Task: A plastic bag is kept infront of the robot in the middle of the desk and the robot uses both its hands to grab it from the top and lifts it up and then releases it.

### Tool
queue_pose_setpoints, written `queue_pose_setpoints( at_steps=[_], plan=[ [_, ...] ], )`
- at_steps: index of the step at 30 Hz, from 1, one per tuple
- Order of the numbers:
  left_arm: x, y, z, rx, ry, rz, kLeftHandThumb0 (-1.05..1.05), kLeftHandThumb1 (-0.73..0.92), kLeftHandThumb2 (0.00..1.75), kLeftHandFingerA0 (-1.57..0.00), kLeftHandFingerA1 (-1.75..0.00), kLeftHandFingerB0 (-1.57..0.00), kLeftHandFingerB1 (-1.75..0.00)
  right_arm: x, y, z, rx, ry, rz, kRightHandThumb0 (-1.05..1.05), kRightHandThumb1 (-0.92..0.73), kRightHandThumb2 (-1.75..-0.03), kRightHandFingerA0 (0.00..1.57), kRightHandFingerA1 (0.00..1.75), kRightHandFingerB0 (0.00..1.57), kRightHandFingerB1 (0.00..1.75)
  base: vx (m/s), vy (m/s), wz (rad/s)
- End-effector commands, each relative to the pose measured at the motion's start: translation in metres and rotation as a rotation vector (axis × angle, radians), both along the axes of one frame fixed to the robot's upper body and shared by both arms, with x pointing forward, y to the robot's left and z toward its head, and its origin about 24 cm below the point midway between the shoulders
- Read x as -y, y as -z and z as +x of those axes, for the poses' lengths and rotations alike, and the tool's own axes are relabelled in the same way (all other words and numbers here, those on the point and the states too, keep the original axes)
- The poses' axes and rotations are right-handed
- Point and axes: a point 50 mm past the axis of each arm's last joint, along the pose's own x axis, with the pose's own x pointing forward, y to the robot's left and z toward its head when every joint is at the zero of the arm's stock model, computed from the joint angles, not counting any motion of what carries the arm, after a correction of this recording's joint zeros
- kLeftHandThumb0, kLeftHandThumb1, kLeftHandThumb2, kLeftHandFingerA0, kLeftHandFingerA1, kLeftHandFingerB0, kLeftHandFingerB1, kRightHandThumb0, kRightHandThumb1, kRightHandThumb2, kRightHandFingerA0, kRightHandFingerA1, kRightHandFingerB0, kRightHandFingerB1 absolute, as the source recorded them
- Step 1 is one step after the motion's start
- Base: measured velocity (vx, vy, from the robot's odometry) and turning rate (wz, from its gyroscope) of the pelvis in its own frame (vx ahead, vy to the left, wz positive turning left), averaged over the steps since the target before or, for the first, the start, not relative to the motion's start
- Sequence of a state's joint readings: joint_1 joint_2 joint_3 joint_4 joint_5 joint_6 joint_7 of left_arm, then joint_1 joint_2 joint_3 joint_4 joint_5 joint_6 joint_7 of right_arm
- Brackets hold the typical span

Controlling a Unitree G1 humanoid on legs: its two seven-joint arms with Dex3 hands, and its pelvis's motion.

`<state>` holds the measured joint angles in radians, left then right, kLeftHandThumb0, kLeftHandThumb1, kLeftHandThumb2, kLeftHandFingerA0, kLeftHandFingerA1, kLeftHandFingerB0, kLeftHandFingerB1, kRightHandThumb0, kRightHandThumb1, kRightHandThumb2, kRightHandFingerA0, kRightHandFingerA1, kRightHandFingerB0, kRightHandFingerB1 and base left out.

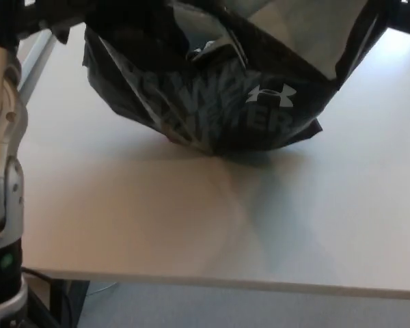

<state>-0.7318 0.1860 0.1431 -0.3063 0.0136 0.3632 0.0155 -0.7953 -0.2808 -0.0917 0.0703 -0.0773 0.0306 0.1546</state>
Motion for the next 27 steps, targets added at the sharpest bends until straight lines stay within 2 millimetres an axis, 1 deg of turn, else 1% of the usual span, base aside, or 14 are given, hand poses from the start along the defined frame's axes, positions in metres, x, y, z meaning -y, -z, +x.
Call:
queue_pose_setpoints(
  at_steps=[1,2,3,4,6,7,8,12,13,14,18,19,20,27],
  plan=[
    [0.004,-0.022,-0.009,0.11,-0.035,0.02,-0.17,0.6,0.61,-0.93,-1.75,-0.72,-1.75,0.001,-0.019,-0.004,0.041,-0.022,-0.004,-0.43,-0.86,-0.72,0.89,1.67,0.77,1.37,0.0,0.0,0.0],
    [0.005,-0.024,-0.01,0.123,-0.032,0.02,-0.24,0.45,0.86,-1.25,-1.42,-1.04,-1.32,0.001,-0.021,-0.005,0.05,-0.025,-0.003,-0.44,-0.85,-0.72,0.91,1.64,0.79,1.37,0.0,0.0,0.0],
    [0.005,-0.024,-0.011,0.122,-0.029,0.017,-0.24,0.45,0.86,-1.25,-1.42,-1.04,-1.32,0.001,-0.021,-0.006,0.048,-0.025,-0.002,-0.44,-0.85,-0.72,0.91,1.64,0.79,1.37,0.0,0.0,0.0],
    [0.006,-0.024,-0.012,0.117,-0.013,-0.002,-0.21,0.64,0.57,-0.89,-1.75,-0.72,-1.75,0.001,-0.021,-0.006,0.026,-0.031,0.02,-0.44,-0.86,-0.66,0.97,1.6,0.74,1.43,0.0,0.0,0.0],
    [0.009,-0.028,-0.019,0.163,-0.043,0.001,-0.22,0.64,0.57,-0.89,-1.75,-0.7,-1.75,0.0,-0.023,-0.01,0.032,-0.034,0.042,-0.45,-0.82,-0.71,0.91,1.63,0.79,1.4,0.0,0.0,0.0],
    [0.011,-0.03,-0.022,0.191,-0.057,-0.014,-0.38,0.47,0.88,-1.22,-1.4,-1.02,-1.32,-0.001,-0.025,-0.012,0.045,-0.044,0.049,-0.48,-0.85,-0.67,0.95,1.64,0.72,1.48,0.0,0.0,0.0],
    [0.012,-0.033,-0.027,0.283,-0.112,0.002,-0.22,0.65,0.57,-0.9,-1.75,-0.7,-1.75,-0.004,-0.027,-0.015,0.088,-0.054,0.069,-0.44,-0.84,-0.65,0.99,1.59,0.76,1.44,0.0,0.0,0.0],
    [0.015,-0.044,-0.041,0.458,-0.158,-0.02,-0.28,0.67,0.59,-0.93,-1.75,-0.68,-1.75,-0.009,-0.038,-0.026,0.276,-0.02,0.127,-0.44,-0.84,-0.66,0.99,1.6,0.73,1.49,0.0,0.0,0.0],
    [0.016,-0.048,-0.045,0.508,-0.189,-0.022,-0.33,0.47,0.86,-1.25,-1.43,-1.02,-1.31,-0.011,-0.043,-0.03,0.332,-0.008,0.142,-0.44,-0.84,-0.72,0.92,1.66,0.74,1.48,0.0,0.0,0.0],
    [0.016,-0.052,-0.048,0.555,-0.207,-0.025,-0.27,0.66,0.58,-0.95,-1.75,-0.71,-1.75,-0.012,-0.047,-0.034,0.366,-0.006,0.166,-0.46,-0.85,-0.72,0.91,1.69,0.73,1.49,0.0,0.0,0.0],
    [0.014,-0.07,-0.065,0.678,-0.186,-0.037,-0.37,0.5,0.86,-1.22,-1.45,-0.99,-1.33,-0.019,-0.083,-0.062,0.558,-0.032,0.261,-0.48,-0.87,-0.66,0.93,1.74,0.62,1.58,0.0,0.0,0.0],
    [0.013,-0.072,-0.067,0.695,-0.195,-0.032,-0.37,0.5,0.86,-1.22,-1.45,-0.99,-1.33,-0.02,-0.087,-0.065,0.573,-0.043,0.277,-0.48,-0.87,-0.66,0.93,1.74,0.62,1.58,0.0,0.0,0.0],
    [0.013,-0.077,-0.07,0.752,-0.225,-0.027,-0.26,0.68,0.59,-0.89,-1.75,-0.66,-1.75,-0.022,-0.094,-0.071,0.605,-0.063,0.292,-0.51,-0.87,-0.66,0.89,1.75,0.58,1.59,0.0,0.0,0.0],
    [0.017,-0.094,-0.085,0.89,-0.174,-0.077,-0.23,0.65,0.58,-0.96,-1.75,-0.66,-1.75,-0.031,-0.123,-0.104,0.782,-0.075,0.291,-0.52,-0.85,-0.66,0.93,1.75,0.65,1.56,0.0,0.0,0.0]
  ],
)
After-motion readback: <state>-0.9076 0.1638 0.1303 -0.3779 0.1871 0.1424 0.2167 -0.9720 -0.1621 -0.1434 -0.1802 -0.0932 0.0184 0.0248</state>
